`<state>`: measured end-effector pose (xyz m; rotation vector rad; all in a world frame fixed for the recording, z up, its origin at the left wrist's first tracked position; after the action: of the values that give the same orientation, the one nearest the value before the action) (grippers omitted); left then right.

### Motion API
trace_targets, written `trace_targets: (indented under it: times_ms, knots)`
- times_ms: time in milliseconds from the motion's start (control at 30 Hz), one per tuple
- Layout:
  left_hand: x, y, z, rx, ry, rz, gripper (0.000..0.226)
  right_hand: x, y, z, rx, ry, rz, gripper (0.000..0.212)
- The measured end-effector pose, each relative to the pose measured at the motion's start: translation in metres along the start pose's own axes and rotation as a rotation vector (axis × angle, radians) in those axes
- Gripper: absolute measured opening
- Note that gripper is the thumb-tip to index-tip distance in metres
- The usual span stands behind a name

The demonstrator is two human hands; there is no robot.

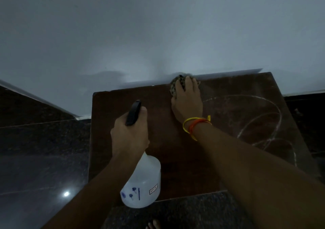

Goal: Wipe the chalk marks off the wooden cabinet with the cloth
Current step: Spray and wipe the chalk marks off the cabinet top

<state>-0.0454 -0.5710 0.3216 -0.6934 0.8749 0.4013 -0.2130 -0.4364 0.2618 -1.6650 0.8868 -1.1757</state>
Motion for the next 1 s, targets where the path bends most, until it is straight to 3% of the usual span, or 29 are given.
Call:
trace_targets:
  times_ms: [233, 433, 600, 700, 800, 1000]
  knots:
    - [0.001, 0.003, -0.002, -0.008, 0.000, 0.006, 0.023, 0.060, 0.018, 0.011, 0.116, -0.300, -0.070, 0.051]
    - [-0.001, 0.002, -0.001, -0.012, 0.003, 0.012, 0.022, 0.006, 0.002, -0.004, 0.039, -0.054, -0.011, 0.053]
    - [-0.002, 0.011, 0.008, 0.017, 0.000, 0.038, 0.024, 0.011, 0.001, 0.019, 0.087, -0.272, 0.016, 0.057]
    - [0.000, 0.016, 0.013, 0.023, -0.020, 0.052, 0.023, -0.038, -0.022, 0.006, -0.005, -0.182, 0.071, 0.055]
    - [0.001, 0.023, 0.015, 0.037, -0.017, 0.009, 0.020, -0.070, -0.026, 0.001, 0.031, -0.044, 0.129, 0.053]
    - [0.001, 0.028, 0.026, 0.015, -0.026, -0.009, 0.023, -0.040, -0.027, 0.070, 0.030, -0.126, 0.004, 0.054]
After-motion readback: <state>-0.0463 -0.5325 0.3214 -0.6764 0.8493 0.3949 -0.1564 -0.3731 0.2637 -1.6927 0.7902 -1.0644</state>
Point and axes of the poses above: each hand's wrist, its own z-axis away from the middle knuckle, its own y-axis out of the palm, x = y × z, the point moved 10 cm from there along -z, towards the middle knuckle, and after that the axes turned 7 degrees about -x, right-handed, at the moved point
